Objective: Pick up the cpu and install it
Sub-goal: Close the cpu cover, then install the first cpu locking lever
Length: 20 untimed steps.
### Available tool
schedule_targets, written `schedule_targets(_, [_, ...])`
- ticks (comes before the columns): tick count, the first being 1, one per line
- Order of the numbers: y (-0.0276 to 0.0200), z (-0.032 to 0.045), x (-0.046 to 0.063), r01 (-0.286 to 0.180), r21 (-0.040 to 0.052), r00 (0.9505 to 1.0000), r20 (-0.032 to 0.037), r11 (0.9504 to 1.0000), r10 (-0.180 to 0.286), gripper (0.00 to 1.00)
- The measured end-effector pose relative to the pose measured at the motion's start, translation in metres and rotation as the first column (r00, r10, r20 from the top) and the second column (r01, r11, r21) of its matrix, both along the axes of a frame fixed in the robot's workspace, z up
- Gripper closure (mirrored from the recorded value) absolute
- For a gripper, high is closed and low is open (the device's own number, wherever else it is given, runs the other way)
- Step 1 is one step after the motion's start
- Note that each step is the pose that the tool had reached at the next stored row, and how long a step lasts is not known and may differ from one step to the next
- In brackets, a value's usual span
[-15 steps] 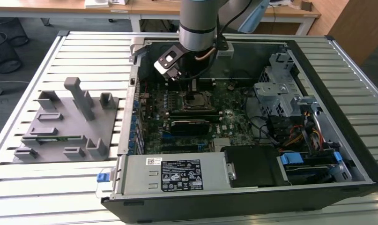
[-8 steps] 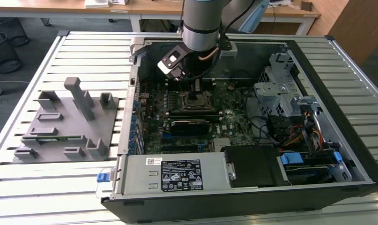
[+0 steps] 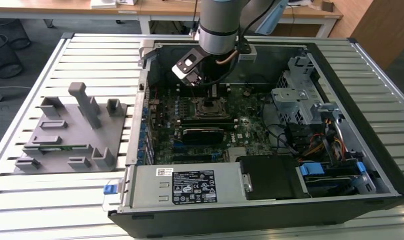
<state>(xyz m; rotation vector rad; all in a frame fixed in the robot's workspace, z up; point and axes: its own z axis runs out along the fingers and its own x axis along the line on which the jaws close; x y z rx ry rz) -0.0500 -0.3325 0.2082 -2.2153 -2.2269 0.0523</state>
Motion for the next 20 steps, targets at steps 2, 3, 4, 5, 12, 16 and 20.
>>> schedule_targets(2, [0.0000,0.0000,0.003,0.000,-0.0001,1.0000,0.0000,1.0000,0.000,0.89])
schedule_targets(3, [0.0000,0.0000,0.003,0.000,-0.0001,1.0000,0.0000,1.0000,0.000,0.89])
schedule_targets(4, [0.0000,0.0000,0.003,0.000,0.0000,1.0000,0.0000,1.0000,0.000,0.89])
schedule_targets(5, [0.0000,0.0000,0.003,0.000,-0.0001,1.0000,0.0000,1.0000,0.000,0.89])
schedule_targets(12, [0.0000,0.0002,0.003,0.000,-0.0007,1.0000,-0.0001,1.0000,0.000,0.89])
schedule_targets(16, [0.0000,0.0017,0.003,0.000,-0.0031,1.0000,-0.0001,1.0000,0.000,0.89])
schedule_targets(20, [0.0000,0.0119,0.003,0.000,-0.0031,1.0000,0.0001,1.0000,0.000,0.89])
